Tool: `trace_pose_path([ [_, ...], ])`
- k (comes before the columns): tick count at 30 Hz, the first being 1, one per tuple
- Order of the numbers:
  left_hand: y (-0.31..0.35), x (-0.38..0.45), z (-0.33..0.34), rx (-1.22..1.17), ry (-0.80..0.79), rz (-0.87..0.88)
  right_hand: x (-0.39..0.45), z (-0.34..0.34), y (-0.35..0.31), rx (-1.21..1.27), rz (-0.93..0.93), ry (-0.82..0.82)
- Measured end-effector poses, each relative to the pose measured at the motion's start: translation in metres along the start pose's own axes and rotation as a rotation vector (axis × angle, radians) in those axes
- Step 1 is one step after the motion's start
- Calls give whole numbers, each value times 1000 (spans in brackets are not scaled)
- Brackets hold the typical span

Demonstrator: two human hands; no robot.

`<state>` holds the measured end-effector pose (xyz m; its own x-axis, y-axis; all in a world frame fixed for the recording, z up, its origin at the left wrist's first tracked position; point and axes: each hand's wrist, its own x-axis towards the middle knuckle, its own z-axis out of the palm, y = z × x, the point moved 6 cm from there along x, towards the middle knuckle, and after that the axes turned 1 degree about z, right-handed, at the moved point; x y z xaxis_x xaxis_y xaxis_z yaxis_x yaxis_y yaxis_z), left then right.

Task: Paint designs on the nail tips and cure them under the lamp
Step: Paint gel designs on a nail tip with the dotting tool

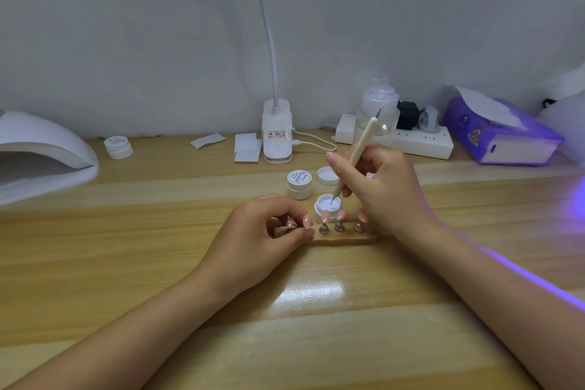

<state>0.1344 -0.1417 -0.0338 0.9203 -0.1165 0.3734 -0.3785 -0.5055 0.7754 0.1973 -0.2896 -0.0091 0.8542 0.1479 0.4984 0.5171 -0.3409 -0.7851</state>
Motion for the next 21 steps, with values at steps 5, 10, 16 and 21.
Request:
trace_pose_path([
  [5,-1,0,0,21,4,15,0,2,0,-10,4,-25],
  [10,-1,0,0,24,6,19,-1,5,1,-6,8,-53],
  [16,0,0,-1,79,10,44,0,6,2,-30,-2,-58],
  [21,2,0,-1,95,17,71,0,0,1,48,-2,22],
])
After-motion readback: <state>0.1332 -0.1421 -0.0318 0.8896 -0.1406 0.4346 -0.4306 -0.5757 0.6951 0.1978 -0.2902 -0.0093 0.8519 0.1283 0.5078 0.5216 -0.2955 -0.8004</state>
